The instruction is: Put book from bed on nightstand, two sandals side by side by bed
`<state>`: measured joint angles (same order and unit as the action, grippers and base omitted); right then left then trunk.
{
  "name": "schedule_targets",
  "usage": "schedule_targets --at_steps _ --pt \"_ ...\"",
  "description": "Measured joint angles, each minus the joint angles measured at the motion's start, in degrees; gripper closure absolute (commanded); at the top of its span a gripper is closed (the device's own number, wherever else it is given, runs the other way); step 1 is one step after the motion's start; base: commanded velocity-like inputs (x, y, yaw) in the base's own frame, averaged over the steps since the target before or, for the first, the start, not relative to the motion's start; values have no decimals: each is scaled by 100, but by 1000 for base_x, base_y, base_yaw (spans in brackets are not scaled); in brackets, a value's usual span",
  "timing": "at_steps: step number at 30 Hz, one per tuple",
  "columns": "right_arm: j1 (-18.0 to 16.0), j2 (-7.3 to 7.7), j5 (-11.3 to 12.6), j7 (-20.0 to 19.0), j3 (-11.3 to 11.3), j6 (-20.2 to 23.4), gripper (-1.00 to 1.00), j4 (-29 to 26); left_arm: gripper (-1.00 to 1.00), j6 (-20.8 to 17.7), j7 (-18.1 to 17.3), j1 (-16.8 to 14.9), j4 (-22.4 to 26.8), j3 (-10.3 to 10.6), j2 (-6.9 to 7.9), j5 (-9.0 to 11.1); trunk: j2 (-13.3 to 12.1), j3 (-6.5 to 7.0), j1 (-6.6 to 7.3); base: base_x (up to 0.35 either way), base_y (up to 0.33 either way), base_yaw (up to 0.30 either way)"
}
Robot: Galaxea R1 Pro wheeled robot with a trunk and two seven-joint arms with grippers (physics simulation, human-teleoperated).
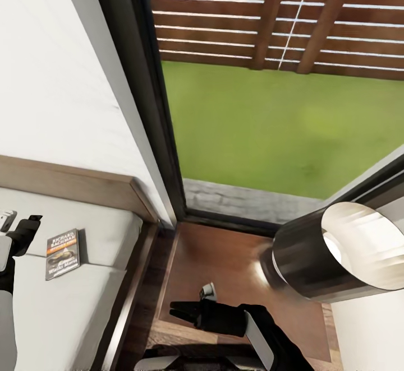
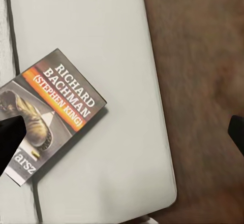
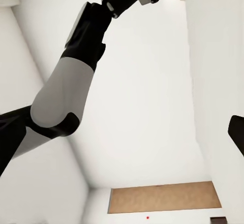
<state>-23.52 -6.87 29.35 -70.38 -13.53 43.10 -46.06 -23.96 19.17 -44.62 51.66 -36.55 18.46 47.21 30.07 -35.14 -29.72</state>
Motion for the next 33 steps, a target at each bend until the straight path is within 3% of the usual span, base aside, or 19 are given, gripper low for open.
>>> schedule_targets --at_steps 26,33 --pt "0 1 0 -5 0 0 -100 0 -100 42 22 0 -8 -8 23 -8 0 -17 0 0 0 0" --pt "0 0 0 -5 0 0 -100 0 -100 680 359 0 -29 -2 49 -5 0 -17 0 0 0 0"
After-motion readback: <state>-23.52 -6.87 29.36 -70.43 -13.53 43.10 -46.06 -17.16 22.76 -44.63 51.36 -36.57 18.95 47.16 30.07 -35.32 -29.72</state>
